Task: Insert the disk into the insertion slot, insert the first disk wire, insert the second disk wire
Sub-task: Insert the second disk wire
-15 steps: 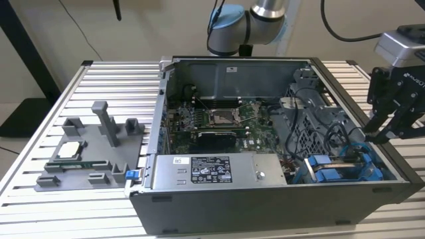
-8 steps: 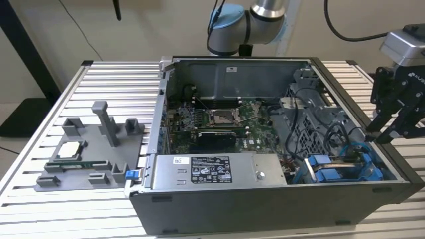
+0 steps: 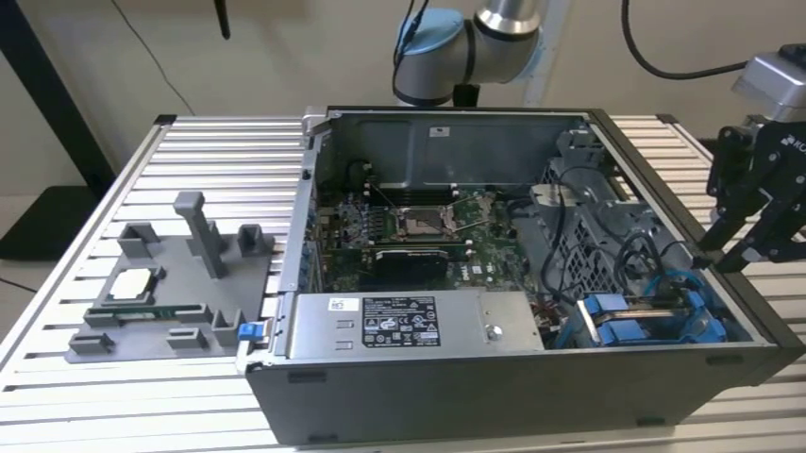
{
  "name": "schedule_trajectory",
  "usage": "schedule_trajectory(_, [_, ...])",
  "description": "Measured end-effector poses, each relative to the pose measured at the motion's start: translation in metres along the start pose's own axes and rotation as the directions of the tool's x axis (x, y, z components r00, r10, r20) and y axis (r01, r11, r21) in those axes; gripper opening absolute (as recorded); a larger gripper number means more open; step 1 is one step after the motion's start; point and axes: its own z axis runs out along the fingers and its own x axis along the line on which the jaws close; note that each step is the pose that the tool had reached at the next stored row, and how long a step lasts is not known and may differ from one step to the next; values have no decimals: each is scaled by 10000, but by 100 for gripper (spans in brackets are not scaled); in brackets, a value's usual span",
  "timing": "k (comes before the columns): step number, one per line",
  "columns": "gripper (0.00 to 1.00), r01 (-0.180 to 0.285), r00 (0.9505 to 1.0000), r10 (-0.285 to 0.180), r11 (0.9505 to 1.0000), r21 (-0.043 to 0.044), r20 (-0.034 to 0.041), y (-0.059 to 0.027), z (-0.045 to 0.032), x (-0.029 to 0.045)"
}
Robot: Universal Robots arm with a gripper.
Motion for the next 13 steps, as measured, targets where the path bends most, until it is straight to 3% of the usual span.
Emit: schedule_trajectory(13, [100,-3,10000,3,9999,-124,4,-57,57,-42])
